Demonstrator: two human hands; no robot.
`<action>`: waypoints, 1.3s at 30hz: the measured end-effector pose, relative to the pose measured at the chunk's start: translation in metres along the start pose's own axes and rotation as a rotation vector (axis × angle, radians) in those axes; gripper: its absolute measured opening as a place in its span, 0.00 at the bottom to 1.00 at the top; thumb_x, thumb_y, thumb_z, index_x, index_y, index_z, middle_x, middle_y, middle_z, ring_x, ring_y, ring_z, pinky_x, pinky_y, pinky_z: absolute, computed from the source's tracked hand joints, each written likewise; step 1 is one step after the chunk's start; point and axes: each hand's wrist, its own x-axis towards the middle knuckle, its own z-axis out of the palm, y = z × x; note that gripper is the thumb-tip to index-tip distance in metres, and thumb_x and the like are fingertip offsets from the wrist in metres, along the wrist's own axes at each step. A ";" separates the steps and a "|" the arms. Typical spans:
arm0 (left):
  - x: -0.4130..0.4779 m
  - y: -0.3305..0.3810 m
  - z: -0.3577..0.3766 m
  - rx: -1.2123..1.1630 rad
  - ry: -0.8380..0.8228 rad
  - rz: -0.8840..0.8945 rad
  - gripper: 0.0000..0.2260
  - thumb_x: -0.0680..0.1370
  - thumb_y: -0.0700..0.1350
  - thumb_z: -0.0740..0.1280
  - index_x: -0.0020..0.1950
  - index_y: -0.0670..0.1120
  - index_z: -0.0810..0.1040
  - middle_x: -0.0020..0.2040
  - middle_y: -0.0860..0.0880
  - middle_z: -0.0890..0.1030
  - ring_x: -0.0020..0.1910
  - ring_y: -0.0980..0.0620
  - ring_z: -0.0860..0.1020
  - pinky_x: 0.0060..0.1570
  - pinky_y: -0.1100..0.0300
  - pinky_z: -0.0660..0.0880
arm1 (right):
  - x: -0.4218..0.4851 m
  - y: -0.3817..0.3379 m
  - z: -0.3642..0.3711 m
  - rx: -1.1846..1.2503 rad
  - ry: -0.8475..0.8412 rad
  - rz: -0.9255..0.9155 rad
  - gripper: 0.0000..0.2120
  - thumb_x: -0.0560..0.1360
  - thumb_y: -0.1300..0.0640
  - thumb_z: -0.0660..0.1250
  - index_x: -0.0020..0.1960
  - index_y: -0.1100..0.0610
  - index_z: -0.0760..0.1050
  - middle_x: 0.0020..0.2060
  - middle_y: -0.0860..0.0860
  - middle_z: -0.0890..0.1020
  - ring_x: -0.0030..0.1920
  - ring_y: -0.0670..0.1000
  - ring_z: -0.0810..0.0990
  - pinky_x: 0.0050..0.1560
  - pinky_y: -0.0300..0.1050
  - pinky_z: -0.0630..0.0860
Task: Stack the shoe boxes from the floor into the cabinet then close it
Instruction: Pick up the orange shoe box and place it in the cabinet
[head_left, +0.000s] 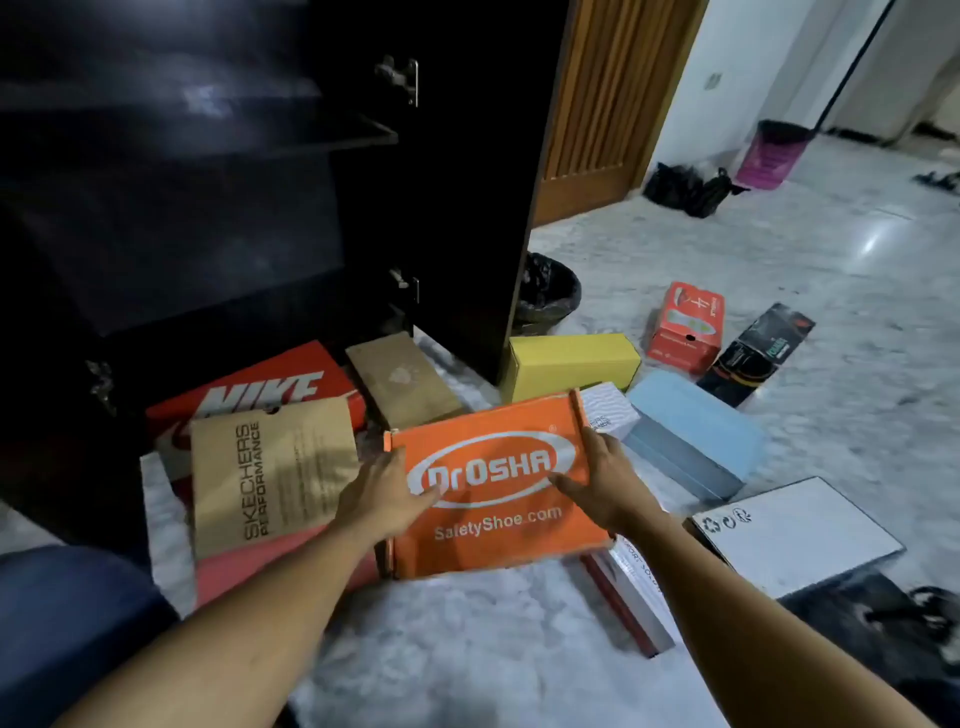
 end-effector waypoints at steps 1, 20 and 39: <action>-0.005 -0.006 0.007 -0.034 -0.030 -0.021 0.37 0.68 0.71 0.68 0.71 0.54 0.67 0.68 0.50 0.74 0.63 0.45 0.76 0.53 0.53 0.76 | -0.009 0.006 0.003 0.004 -0.010 0.025 0.46 0.70 0.39 0.72 0.79 0.52 0.52 0.73 0.56 0.64 0.71 0.59 0.67 0.69 0.60 0.69; 0.001 -0.055 0.085 -0.222 -0.376 -0.212 0.74 0.51 0.60 0.84 0.79 0.46 0.35 0.77 0.43 0.66 0.73 0.42 0.68 0.68 0.47 0.70 | -0.017 0.074 0.052 0.204 -0.010 0.011 0.72 0.46 0.44 0.85 0.79 0.51 0.47 0.70 0.52 0.69 0.68 0.54 0.69 0.63 0.62 0.74; -0.024 0.000 -0.004 -0.551 0.165 0.053 0.66 0.44 0.73 0.80 0.78 0.61 0.56 0.66 0.55 0.78 0.65 0.52 0.77 0.62 0.47 0.77 | -0.043 0.034 -0.044 0.425 0.130 -0.046 0.65 0.53 0.51 0.87 0.79 0.46 0.50 0.64 0.45 0.72 0.61 0.49 0.74 0.61 0.47 0.73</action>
